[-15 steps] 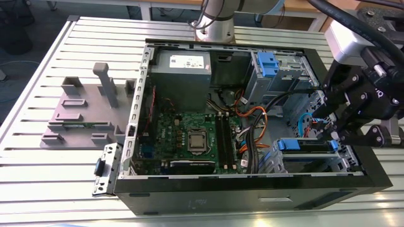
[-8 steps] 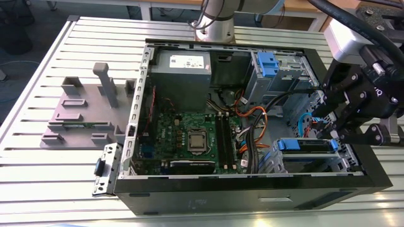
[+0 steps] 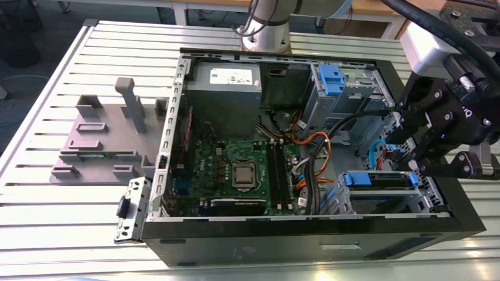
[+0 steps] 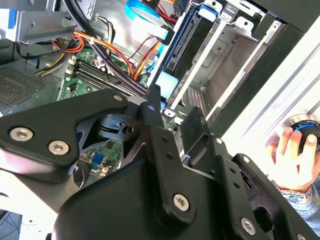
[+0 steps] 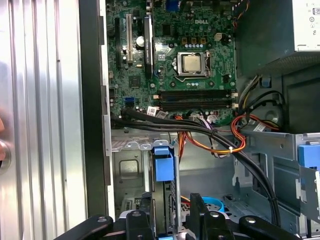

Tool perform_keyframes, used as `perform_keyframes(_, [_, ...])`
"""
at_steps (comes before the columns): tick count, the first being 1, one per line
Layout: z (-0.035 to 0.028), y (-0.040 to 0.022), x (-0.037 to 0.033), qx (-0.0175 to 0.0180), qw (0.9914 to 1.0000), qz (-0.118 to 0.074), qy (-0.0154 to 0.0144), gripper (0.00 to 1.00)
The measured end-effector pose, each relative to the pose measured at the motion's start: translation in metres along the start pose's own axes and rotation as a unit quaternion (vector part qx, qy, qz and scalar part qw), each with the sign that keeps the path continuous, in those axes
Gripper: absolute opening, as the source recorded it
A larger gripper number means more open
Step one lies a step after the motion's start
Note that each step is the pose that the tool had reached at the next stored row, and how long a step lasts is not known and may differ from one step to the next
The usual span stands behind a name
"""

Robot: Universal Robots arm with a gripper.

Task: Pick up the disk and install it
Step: 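Insert the disk into the insertion slot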

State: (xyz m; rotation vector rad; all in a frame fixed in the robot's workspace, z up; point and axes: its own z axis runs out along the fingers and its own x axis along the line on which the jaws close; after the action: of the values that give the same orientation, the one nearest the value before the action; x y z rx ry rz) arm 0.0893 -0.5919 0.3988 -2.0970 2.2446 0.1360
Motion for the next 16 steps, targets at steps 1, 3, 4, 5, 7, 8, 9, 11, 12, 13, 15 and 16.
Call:
perform_keyframes(1, [0.0000, 0.0000, -0.0002, 0.0000, 1.00000, 0.000, 0.0000, 0.44])
perform_keyframes(3, [0.0001, 0.0000, -0.0005, 0.0000, 1.00000, 0.000, -0.0001, 0.44])
perform_keyframes(4, [0.0001, 0.0000, -0.0007, 0.0000, 1.00000, 0.000, 0.0000, 0.44])
perform_keyframes(5, [0.0001, 0.0001, -0.0009, 0.0000, 1.00000, 0.000, 0.0000, 0.44])
perform_keyframes(7, [0.0002, 0.0001, -0.0013, 0.0000, 1.00000, 0.000, -0.0001, 0.44])
perform_keyframes(8, [0.0002, 0.0001, -0.0015, 0.0000, 1.00000, 0.000, 0.0000, 0.44])
perform_keyframes(9, [0.0002, 0.0001, -0.0017, 0.0000, 1.00000, 0.000, 0.0000, 0.44])
perform_keyframes(11, [0.0003, 0.0001, -0.0021, 0.0000, 1.00000, 0.000, 0.0000, 0.44])
perform_keyframes(12, [0.0002, 0.0002, -0.0023, 0.0000, 1.00000, 0.000, 0.0000, 0.44])
perform_keyframes(13, [0.0003, 0.0002, -0.0025, 0.0000, 1.00000, 0.000, 0.0000, 0.44])
perform_keyframes(15, [0.0004, 0.0002, -0.0029, 0.0000, 1.00000, 0.000, 0.0000, 0.44])
perform_keyframes(16, [0.0004, 0.0002, -0.0030, 0.0000, 1.00000, 0.000, 0.0000, 0.44])
